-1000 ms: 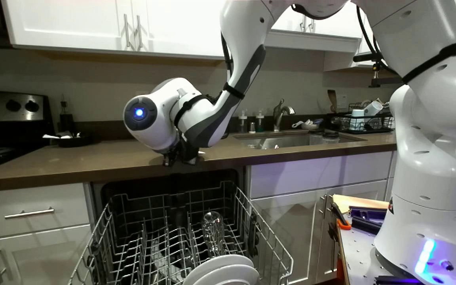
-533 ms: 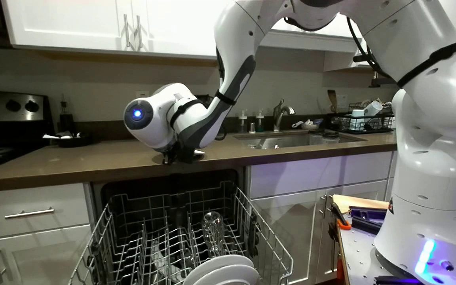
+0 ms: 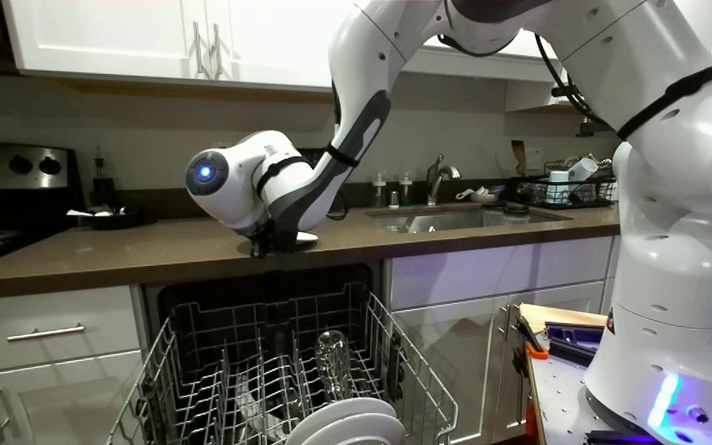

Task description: Remove a plate from the dishwasher and put it on the counter

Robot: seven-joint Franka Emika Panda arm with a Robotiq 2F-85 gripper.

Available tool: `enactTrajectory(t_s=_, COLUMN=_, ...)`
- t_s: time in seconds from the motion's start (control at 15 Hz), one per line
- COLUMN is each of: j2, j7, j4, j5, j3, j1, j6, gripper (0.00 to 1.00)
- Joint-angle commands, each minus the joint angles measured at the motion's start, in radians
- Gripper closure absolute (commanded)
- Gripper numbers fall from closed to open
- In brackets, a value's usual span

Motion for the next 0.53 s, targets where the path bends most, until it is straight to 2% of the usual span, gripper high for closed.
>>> enactTrajectory(t_s=0.0, j2=0.039, j7=-0.058, j4=0.04, j5=0.049, j3=0.007, j1=-0.017, j6=0.041, gripper=0.88)
enactTrajectory(t_s=0.13, j2=0.045, j7=-0.066, j4=0.047, j5=0.052, j3=0.005, j1=-0.017, j6=0.042, gripper=0.93)
enactTrajectory(t_s=0.47, j2=0.066, j7=-0.076, j4=0.074, j5=0.052, j3=-0.002, j1=-0.021, j6=0.042, gripper=0.92)
